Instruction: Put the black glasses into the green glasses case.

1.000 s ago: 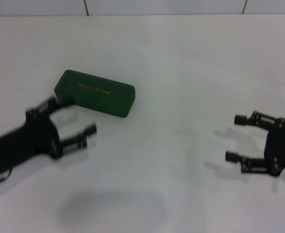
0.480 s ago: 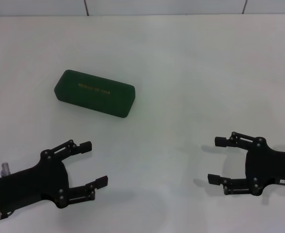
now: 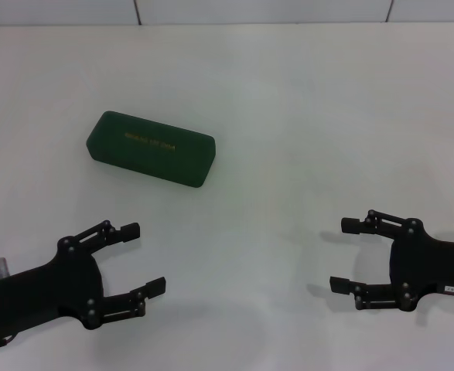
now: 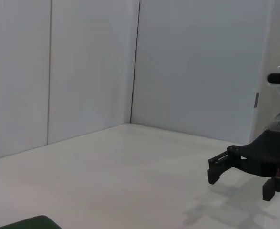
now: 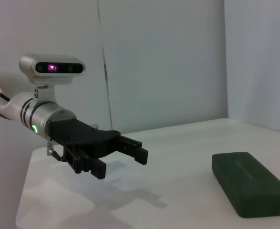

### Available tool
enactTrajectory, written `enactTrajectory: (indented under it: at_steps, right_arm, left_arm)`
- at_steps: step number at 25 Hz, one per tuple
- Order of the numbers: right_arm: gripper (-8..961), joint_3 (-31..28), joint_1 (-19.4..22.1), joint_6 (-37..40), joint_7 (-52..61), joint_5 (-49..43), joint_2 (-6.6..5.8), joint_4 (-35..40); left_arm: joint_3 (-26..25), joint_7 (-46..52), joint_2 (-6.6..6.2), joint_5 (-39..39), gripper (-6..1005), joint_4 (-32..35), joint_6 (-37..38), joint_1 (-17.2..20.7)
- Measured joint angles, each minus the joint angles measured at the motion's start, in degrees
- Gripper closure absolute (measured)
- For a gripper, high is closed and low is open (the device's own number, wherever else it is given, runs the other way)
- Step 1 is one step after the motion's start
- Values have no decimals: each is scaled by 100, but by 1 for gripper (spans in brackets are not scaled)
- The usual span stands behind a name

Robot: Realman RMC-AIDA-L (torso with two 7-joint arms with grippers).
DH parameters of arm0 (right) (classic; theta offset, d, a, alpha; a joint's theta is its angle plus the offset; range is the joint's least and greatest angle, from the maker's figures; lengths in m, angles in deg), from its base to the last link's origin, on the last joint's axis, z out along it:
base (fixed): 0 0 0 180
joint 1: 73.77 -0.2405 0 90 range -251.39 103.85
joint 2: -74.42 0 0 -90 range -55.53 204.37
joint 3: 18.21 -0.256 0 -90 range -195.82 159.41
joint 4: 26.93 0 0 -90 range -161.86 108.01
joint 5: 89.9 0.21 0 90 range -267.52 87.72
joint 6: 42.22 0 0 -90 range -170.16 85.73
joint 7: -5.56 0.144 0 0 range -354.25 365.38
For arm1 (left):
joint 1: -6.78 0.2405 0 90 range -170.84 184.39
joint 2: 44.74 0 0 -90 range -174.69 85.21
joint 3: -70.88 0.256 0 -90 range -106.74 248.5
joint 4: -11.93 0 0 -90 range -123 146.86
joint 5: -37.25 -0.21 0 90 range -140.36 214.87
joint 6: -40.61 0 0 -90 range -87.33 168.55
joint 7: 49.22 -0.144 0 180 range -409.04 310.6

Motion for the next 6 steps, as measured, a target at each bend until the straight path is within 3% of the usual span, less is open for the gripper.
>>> enactTrajectory:
  at_steps: [6]
  right_arm:
    - [79,-8,5,11,0,4,1,1]
  left_arm:
    - [2,3,3,-3,123,-6,2,8]
